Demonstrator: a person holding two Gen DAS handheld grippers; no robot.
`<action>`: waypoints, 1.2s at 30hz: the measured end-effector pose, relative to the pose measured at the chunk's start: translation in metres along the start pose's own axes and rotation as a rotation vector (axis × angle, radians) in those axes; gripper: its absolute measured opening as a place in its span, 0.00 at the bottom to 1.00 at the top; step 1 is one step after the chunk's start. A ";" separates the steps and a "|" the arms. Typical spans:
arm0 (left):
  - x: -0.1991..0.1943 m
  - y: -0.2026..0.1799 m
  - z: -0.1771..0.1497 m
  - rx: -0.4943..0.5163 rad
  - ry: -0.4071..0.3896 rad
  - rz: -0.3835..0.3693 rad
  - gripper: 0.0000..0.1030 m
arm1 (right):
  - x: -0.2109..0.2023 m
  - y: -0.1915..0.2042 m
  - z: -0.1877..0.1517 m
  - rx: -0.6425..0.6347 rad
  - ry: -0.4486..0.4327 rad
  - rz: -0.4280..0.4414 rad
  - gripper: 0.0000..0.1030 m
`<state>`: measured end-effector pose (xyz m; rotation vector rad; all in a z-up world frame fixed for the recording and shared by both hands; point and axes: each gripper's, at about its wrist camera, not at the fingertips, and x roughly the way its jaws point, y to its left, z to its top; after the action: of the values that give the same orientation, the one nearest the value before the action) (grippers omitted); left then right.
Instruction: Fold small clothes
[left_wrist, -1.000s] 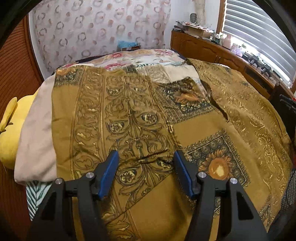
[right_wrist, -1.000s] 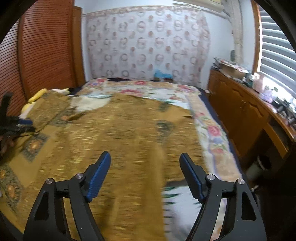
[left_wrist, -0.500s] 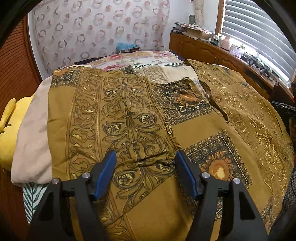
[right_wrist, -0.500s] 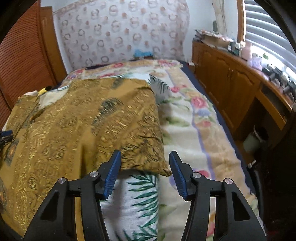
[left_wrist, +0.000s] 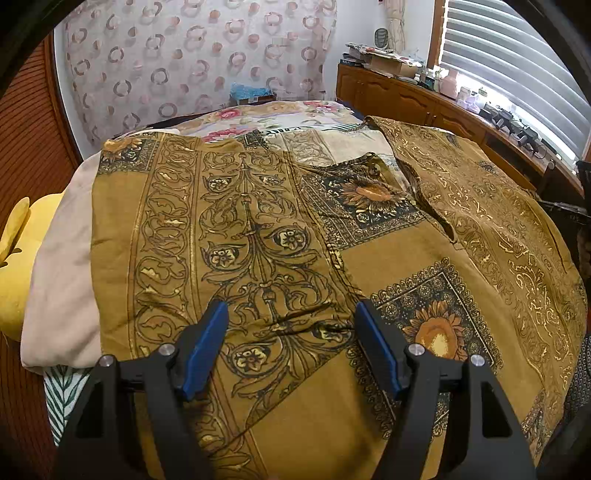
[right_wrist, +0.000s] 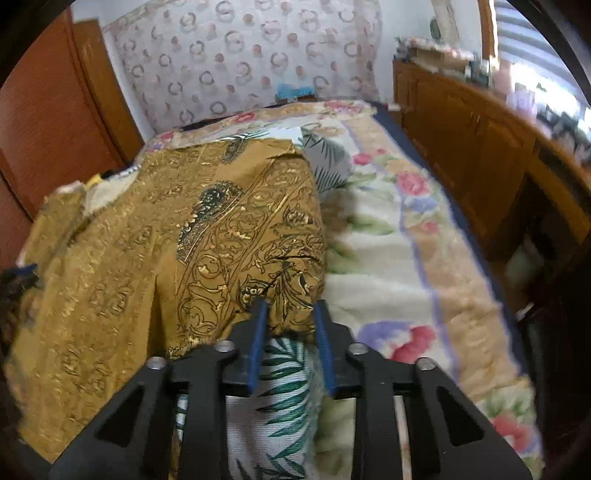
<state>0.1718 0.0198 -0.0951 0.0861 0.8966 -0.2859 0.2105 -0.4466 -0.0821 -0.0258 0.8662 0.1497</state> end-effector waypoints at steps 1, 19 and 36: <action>0.000 0.000 0.000 0.000 0.000 0.000 0.69 | -0.004 0.004 0.003 -0.023 -0.017 -0.014 0.07; 0.000 0.001 0.000 -0.002 0.000 0.003 0.70 | 0.008 0.128 0.017 -0.270 -0.066 0.113 0.06; -0.060 -0.014 0.000 -0.090 -0.163 0.057 0.70 | -0.016 0.103 0.017 -0.182 -0.118 0.078 0.46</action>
<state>0.1321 0.0187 -0.0476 0.0044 0.7431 -0.1962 0.1981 -0.3450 -0.0552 -0.1520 0.7345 0.3003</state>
